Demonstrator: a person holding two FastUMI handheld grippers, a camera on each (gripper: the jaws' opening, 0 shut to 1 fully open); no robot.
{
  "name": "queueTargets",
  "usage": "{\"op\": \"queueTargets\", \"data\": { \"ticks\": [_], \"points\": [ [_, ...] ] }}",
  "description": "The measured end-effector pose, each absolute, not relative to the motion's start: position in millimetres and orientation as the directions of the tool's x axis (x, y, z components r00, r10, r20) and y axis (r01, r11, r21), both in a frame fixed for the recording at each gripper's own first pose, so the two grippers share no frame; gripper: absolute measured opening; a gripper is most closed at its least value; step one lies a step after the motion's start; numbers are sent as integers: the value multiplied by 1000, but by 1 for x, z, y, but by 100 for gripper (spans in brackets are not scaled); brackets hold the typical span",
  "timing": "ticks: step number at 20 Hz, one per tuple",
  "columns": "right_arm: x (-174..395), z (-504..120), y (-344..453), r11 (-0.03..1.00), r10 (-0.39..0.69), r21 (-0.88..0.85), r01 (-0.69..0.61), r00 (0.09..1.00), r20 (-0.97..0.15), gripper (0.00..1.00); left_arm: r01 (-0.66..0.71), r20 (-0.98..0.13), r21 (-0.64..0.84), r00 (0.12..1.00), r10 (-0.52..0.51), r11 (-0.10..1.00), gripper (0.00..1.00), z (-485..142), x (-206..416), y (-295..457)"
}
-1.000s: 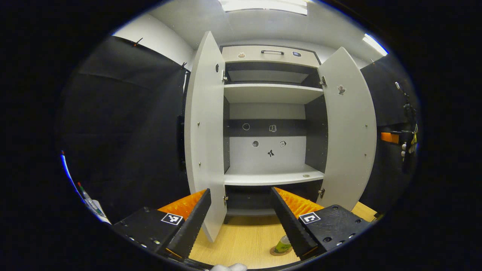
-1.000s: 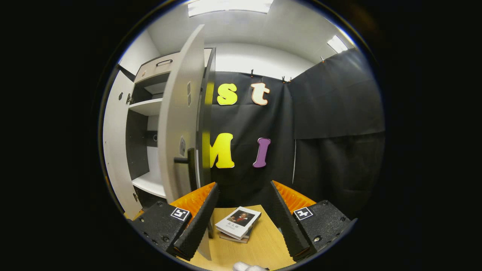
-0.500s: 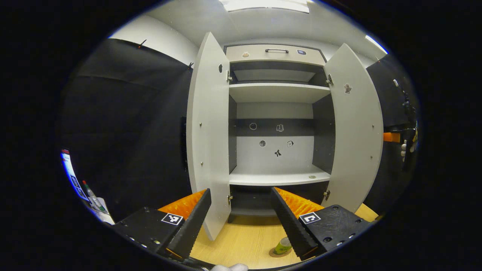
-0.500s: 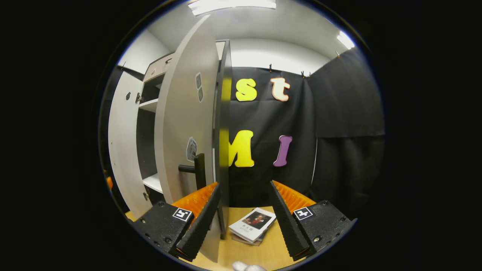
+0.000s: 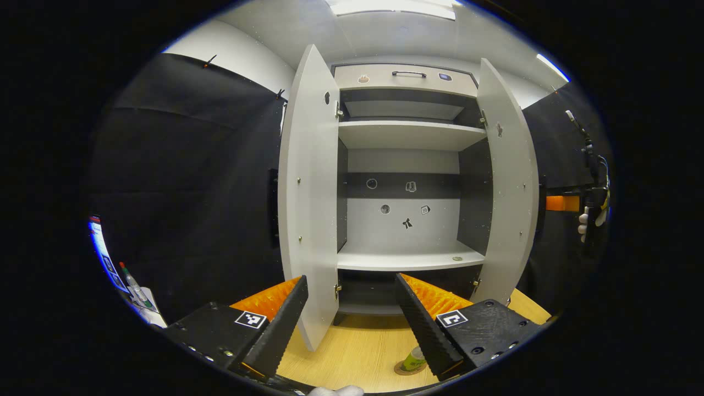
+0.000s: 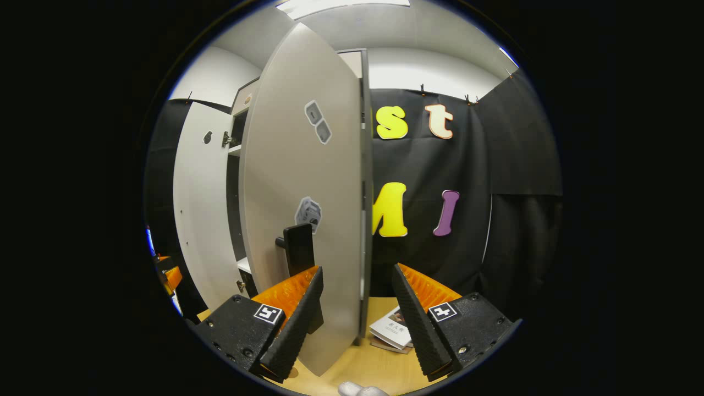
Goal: Grasp the bottle in the cabinet with the left hand and place it on the coaster, then close the right door with the right hand and the left door with the left hand.
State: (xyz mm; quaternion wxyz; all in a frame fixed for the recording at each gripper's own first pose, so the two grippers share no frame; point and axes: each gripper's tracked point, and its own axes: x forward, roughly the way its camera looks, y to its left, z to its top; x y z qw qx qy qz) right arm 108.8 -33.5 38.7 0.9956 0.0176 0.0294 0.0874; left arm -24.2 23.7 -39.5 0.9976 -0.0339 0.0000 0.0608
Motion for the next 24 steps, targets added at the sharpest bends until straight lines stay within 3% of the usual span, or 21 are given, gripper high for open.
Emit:
{"op": "queueTargets", "data": {
  "ticks": [9, 24],
  "points": [
    [97, 26, 23, 963, 271, 23, -270, 960, -65, 80, -120, -12, -65, 993, 120, 991, 96, -44, -28, 45],
    [51, 6, 14, 987, 144, -53, -149, 986, -79, 82, -117, 30, -53, 993, 118, 992, 96, -35, -8, 116]
  ]
}}
